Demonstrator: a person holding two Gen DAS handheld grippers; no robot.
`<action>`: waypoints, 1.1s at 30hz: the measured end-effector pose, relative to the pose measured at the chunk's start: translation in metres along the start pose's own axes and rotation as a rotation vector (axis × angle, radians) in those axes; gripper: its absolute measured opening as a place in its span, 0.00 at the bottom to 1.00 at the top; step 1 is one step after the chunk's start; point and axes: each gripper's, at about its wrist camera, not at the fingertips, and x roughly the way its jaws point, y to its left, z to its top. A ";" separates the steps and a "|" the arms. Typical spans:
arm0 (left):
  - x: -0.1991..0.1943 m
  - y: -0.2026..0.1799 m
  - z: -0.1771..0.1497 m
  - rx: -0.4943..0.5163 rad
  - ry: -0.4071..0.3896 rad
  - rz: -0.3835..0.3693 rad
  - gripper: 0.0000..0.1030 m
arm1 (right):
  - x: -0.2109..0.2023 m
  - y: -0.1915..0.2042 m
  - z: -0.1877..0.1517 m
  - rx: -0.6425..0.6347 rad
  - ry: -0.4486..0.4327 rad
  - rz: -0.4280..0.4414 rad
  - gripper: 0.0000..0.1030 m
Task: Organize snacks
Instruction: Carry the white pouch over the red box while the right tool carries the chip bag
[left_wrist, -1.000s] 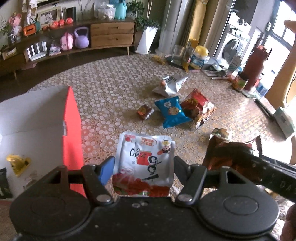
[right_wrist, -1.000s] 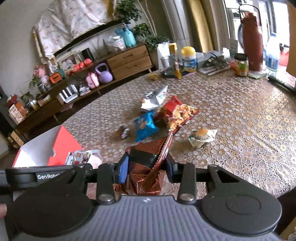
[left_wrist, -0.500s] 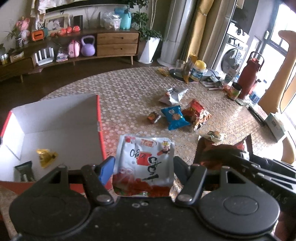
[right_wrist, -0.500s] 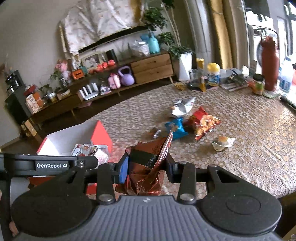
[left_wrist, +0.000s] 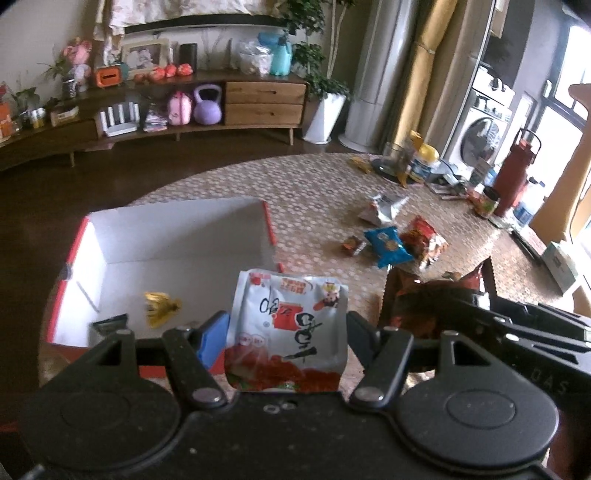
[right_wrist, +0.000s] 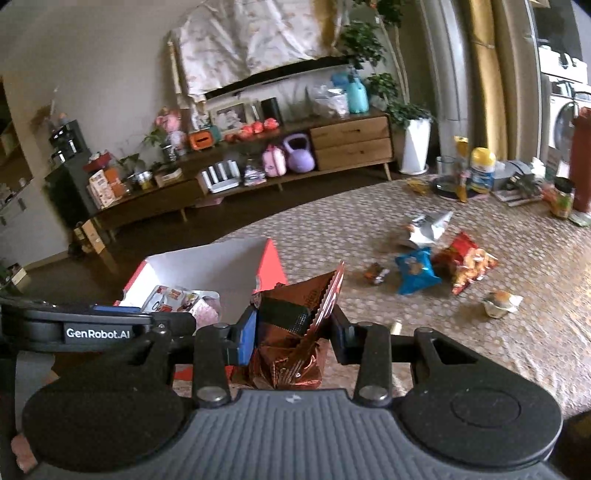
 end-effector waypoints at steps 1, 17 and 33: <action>-0.002 0.005 0.001 -0.004 -0.002 0.006 0.65 | 0.001 0.004 0.001 -0.004 0.000 0.006 0.38; -0.016 0.091 0.010 -0.085 -0.032 0.119 0.65 | 0.043 0.071 0.011 -0.077 0.030 0.076 0.38; 0.022 0.151 0.020 -0.134 -0.004 0.203 0.65 | 0.110 0.093 0.020 -0.095 0.081 0.046 0.38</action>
